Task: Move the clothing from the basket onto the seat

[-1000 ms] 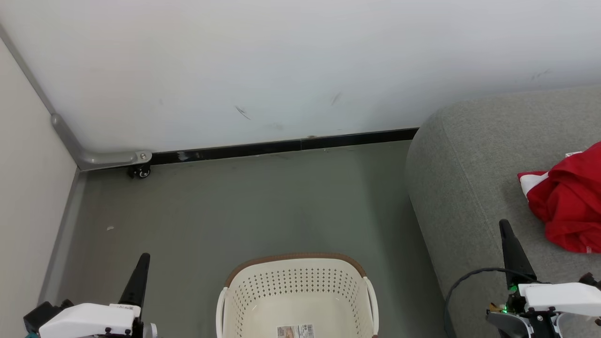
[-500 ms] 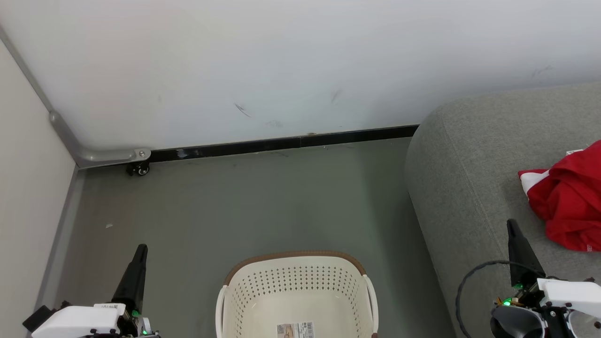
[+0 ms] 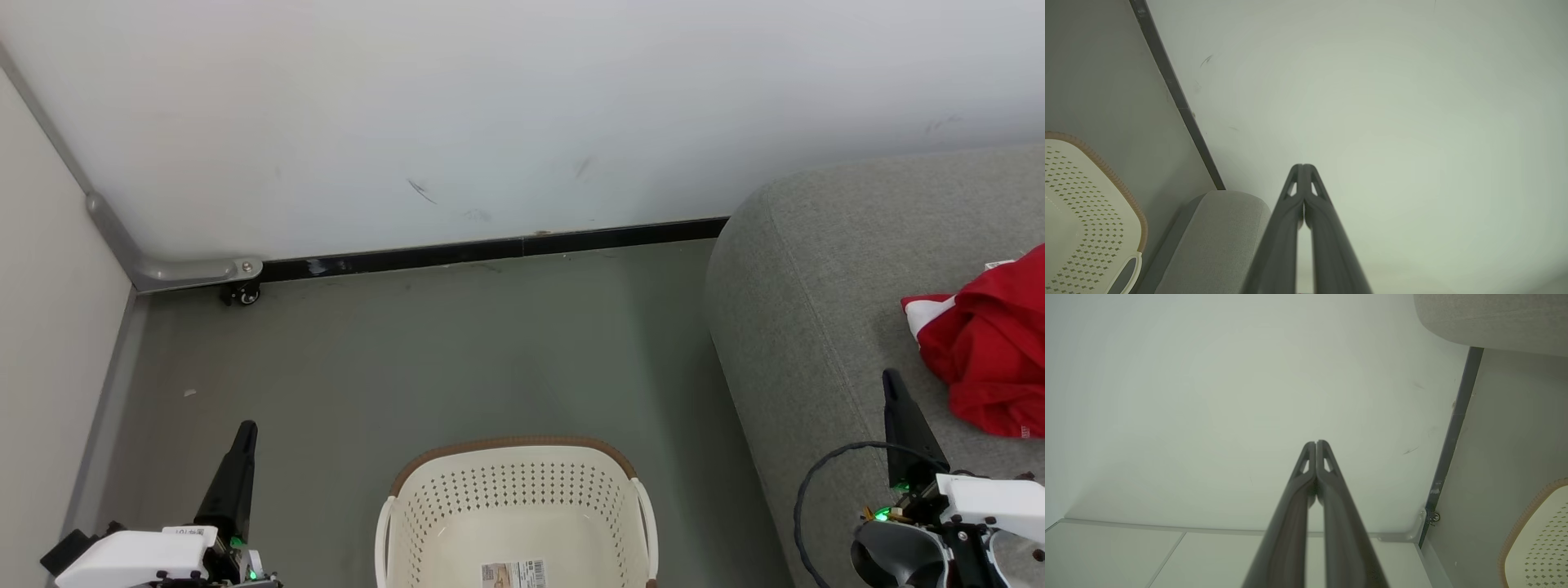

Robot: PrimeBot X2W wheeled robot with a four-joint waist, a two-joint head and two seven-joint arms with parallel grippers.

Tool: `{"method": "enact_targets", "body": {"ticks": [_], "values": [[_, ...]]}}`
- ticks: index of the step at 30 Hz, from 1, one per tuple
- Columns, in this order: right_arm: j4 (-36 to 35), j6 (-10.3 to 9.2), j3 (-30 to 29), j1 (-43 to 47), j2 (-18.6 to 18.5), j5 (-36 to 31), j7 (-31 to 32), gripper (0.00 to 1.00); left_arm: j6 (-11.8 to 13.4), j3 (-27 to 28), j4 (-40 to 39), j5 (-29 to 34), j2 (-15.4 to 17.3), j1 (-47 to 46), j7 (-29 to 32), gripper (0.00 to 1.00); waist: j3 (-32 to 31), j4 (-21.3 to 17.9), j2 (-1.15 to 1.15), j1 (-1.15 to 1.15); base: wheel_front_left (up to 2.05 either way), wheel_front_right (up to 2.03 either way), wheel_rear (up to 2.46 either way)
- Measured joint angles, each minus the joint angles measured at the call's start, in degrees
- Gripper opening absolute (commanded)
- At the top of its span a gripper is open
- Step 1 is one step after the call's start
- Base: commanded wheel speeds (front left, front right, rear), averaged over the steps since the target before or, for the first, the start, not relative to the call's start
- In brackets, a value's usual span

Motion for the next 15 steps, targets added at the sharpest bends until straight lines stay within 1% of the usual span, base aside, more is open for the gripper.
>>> {"method": "enact_targets", "body": {"ticks": [15], "values": [[0.0,0.00,-0.1,0.0,0.0,0.0,0.3,0.00,0.0,-0.2,-0.2,0.0,0.0,0.0,-0.1,0.00,0.0,0.0,0.00,-0.01,0.00,0.00,0.00]]}}
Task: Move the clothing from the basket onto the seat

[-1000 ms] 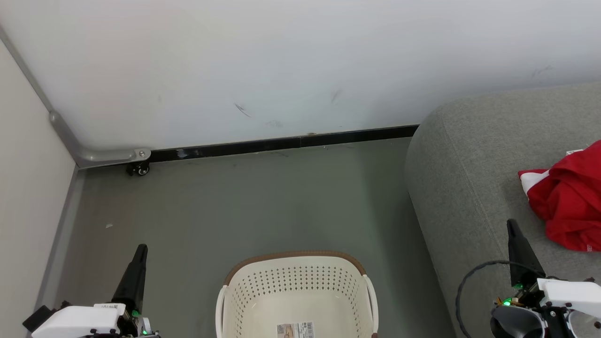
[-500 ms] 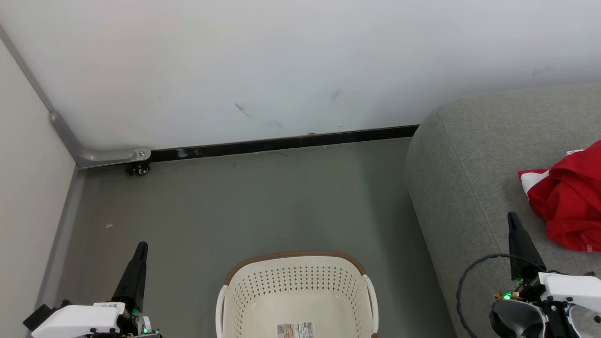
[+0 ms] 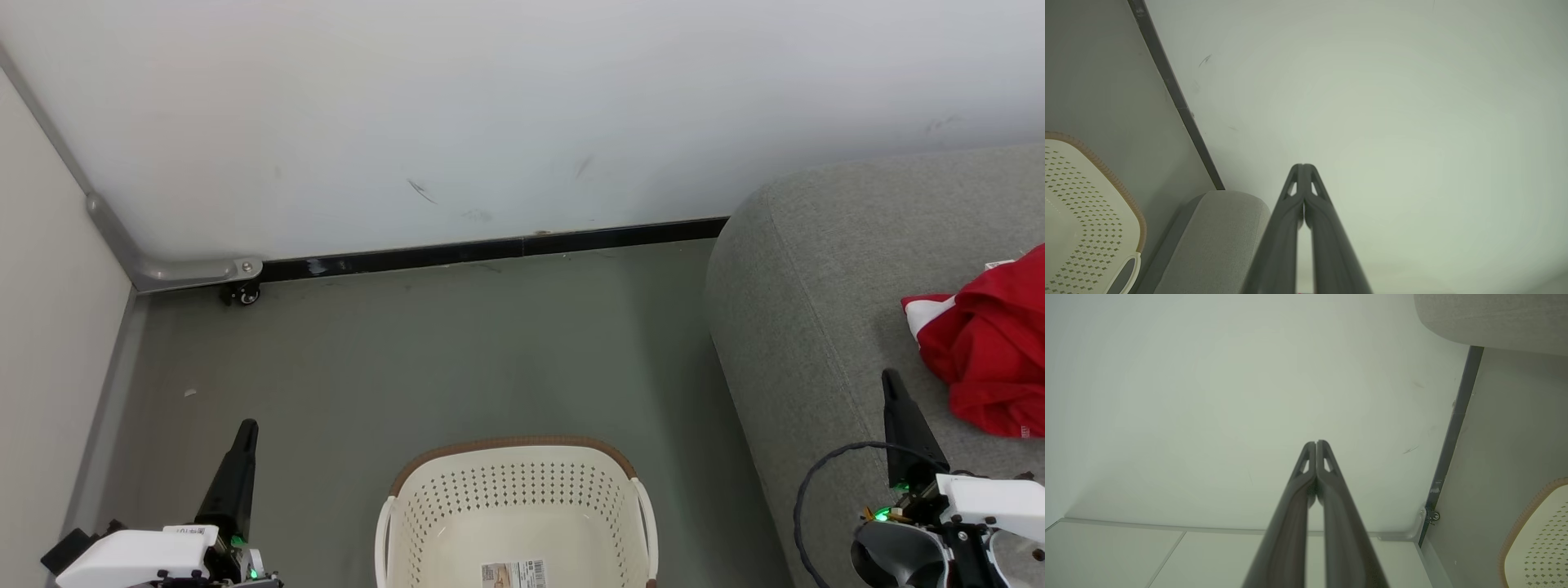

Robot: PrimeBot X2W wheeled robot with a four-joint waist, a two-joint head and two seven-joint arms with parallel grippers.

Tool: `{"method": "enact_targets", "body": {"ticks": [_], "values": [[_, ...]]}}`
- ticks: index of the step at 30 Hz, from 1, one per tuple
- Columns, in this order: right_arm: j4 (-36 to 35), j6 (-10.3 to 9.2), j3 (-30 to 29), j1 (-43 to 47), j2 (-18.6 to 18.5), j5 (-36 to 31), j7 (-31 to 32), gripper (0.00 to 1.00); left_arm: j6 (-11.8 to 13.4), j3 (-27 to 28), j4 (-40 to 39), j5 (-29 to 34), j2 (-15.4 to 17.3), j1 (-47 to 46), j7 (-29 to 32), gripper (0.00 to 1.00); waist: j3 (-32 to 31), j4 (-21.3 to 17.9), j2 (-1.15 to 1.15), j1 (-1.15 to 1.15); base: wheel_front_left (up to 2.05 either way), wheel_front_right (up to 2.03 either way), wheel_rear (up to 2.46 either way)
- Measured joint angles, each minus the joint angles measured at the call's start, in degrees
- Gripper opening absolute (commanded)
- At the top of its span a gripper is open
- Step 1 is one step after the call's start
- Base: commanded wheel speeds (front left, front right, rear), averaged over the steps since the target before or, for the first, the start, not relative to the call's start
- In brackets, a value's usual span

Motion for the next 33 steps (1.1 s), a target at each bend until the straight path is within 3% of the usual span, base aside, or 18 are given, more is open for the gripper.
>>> {"method": "enact_targets", "body": {"ticks": [33], "values": [[0.0,0.00,-0.1,0.0,0.0,0.0,0.1,0.00,0.0,-0.5,-0.2,0.0,0.0,0.0,-0.4,0.00,0.0,0.0,0.00,-0.01,0.00,0.00,0.00]]}}
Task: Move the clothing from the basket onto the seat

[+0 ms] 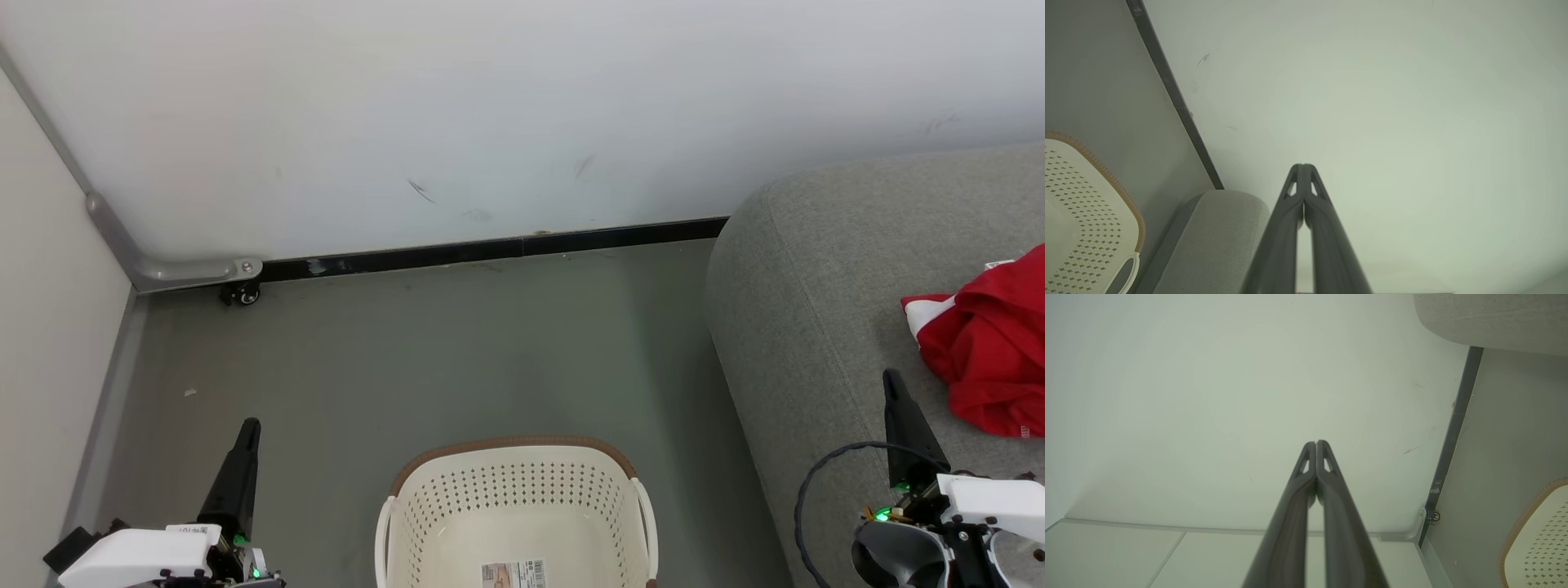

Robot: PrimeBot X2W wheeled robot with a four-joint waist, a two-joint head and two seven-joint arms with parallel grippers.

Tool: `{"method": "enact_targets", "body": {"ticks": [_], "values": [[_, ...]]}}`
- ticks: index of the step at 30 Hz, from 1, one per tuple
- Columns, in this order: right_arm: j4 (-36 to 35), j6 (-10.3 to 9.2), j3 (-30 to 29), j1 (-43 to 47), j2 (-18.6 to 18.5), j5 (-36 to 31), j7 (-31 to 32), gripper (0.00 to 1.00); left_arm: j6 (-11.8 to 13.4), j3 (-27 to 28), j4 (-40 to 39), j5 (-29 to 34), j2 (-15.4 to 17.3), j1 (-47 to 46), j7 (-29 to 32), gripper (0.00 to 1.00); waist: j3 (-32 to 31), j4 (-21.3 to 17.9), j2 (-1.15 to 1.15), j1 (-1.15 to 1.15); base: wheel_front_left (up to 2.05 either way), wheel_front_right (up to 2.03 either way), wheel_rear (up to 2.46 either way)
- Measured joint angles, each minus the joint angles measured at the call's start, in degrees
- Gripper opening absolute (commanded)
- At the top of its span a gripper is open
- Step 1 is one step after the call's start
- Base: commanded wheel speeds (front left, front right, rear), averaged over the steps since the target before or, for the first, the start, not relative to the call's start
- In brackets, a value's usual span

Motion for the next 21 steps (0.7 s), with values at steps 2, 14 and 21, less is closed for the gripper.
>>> {"method": "enact_targets", "body": {"ticks": [2,14,21], "values": [[0.0,0.01,0.0,0.0,0.0,0.0,0.0,0.00,0.0,0.0,0.0,0.0,0.0,0.0,0.0,0.00,0.0,0.0,0.00,0.00,0.00,0.00,0.00],[0.0,0.00,-0.1,0.0,0.0,0.0,0.0,0.00,0.0,-0.1,-0.1,0.0,0.0,0.0,-0.1,0.00,0.0,0.0,0.00,0.00,0.00,0.00,0.00],[0.0,0.01,-0.1,0.0,0.0,0.0,0.0,0.00,0.0,-0.1,-0.2,0.0,0.0,0.0,-0.2,0.00,0.0,0.0,0.00,0.00,0.00,0.00,0.00]]}}
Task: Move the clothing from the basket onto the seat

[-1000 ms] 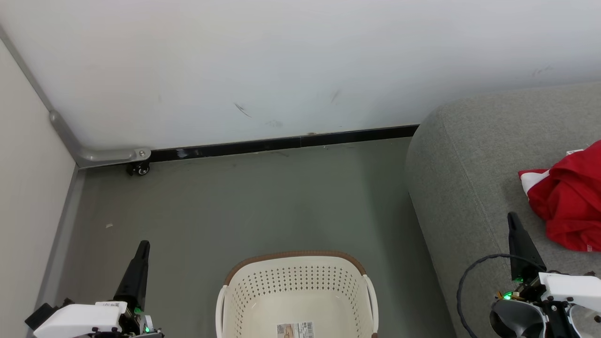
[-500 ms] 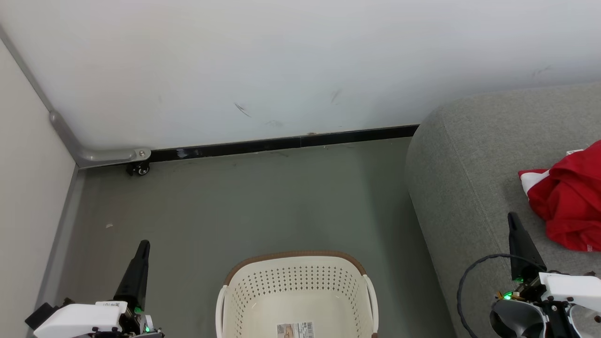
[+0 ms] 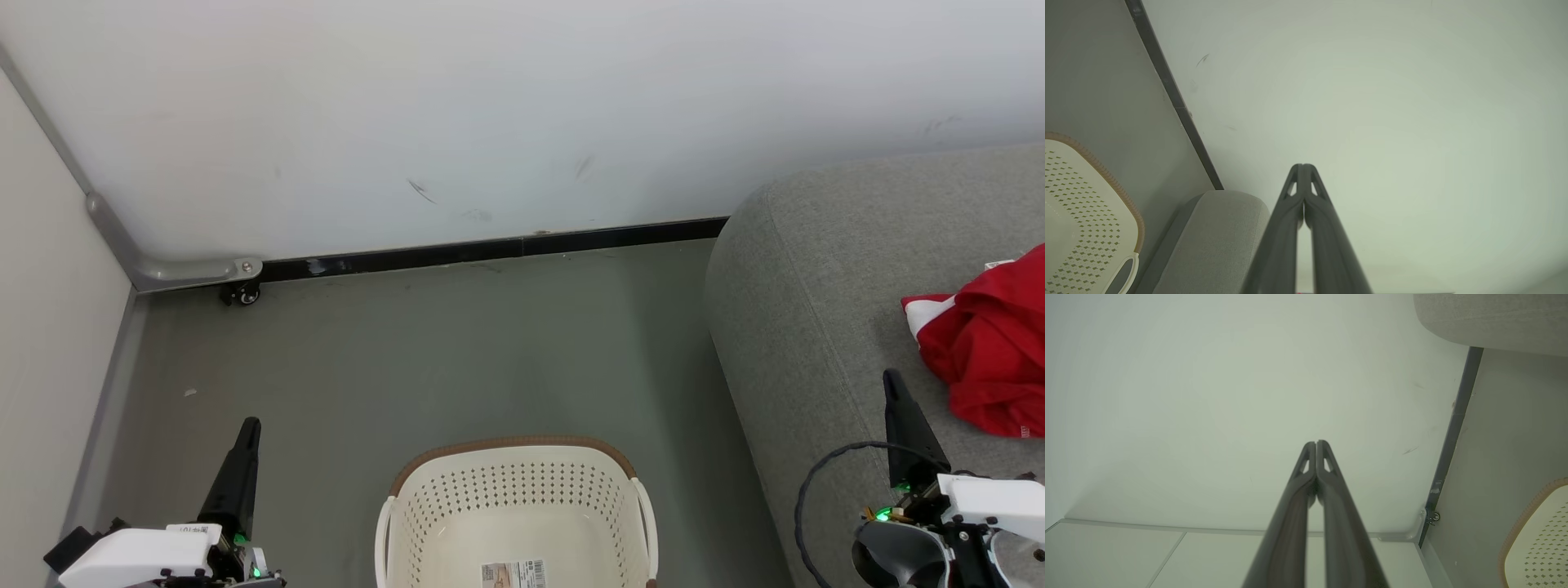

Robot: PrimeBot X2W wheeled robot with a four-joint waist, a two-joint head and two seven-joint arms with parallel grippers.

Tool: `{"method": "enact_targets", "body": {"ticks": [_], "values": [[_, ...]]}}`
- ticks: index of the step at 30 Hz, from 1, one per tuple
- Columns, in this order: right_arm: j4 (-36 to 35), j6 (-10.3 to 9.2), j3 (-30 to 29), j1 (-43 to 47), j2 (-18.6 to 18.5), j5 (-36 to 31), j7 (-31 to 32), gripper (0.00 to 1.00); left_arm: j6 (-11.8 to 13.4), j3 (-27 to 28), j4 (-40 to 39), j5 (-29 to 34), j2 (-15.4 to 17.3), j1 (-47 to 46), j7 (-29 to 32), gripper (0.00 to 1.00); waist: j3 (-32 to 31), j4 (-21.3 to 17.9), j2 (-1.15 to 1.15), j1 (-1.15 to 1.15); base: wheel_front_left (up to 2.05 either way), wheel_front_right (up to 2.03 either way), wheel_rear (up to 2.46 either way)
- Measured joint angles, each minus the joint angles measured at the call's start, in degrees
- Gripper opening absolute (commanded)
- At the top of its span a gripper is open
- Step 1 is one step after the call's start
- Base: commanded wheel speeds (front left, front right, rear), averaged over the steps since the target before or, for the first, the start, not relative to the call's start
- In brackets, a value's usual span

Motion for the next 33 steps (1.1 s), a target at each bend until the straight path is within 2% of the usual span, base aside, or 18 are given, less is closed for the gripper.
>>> {"method": "enact_targets", "body": {"ticks": [33], "values": [[0.0,-0.01,-0.1,0.0,0.0,0.0,0.4,0.00,0.0,-0.1,0.0,0.0,0.0,0.0,0.0,0.00,0.0,0.0,0.00,-0.01,0.00,0.00,0.00]]}}
